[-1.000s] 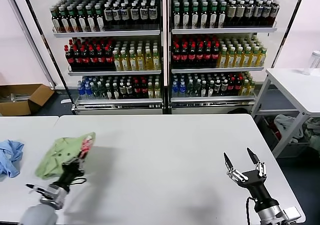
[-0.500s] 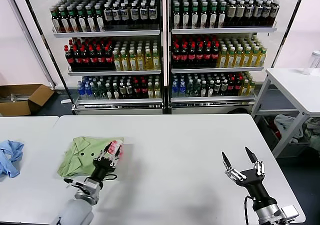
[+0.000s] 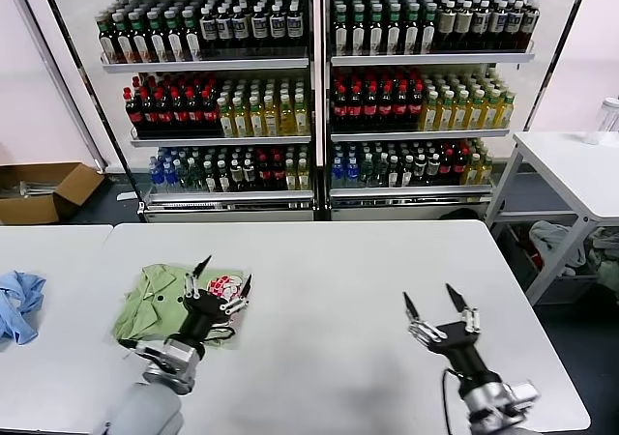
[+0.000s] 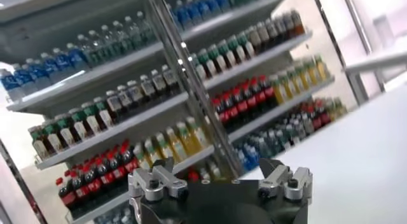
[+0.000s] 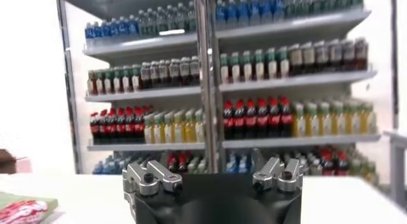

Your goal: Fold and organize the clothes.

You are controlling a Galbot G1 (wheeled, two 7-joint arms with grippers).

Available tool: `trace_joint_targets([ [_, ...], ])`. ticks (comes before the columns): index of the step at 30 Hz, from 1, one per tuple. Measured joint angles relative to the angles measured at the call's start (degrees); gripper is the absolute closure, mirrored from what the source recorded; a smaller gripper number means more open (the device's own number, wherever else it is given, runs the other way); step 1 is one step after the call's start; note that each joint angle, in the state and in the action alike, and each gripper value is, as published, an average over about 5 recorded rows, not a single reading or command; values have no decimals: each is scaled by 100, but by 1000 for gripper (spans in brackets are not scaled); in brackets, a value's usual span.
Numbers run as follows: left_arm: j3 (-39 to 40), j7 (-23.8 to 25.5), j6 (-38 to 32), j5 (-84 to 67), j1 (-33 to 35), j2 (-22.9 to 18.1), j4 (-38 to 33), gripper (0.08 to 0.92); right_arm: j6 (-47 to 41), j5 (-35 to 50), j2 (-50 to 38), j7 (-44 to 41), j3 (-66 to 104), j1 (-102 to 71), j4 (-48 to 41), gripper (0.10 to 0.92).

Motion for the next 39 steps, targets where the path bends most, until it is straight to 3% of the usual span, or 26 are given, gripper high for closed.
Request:
trace_joint_targets([
  [18,-1280,482,-29,-524,1001,-486,-1141,177,-2263,1537,1373,396,-2896,3466,-1374,203],
  [39,-1504,641,-48,-561,1298,-793,-1332,177,-3009,2193,2915,-21,-3771,4729,-3496,203],
])
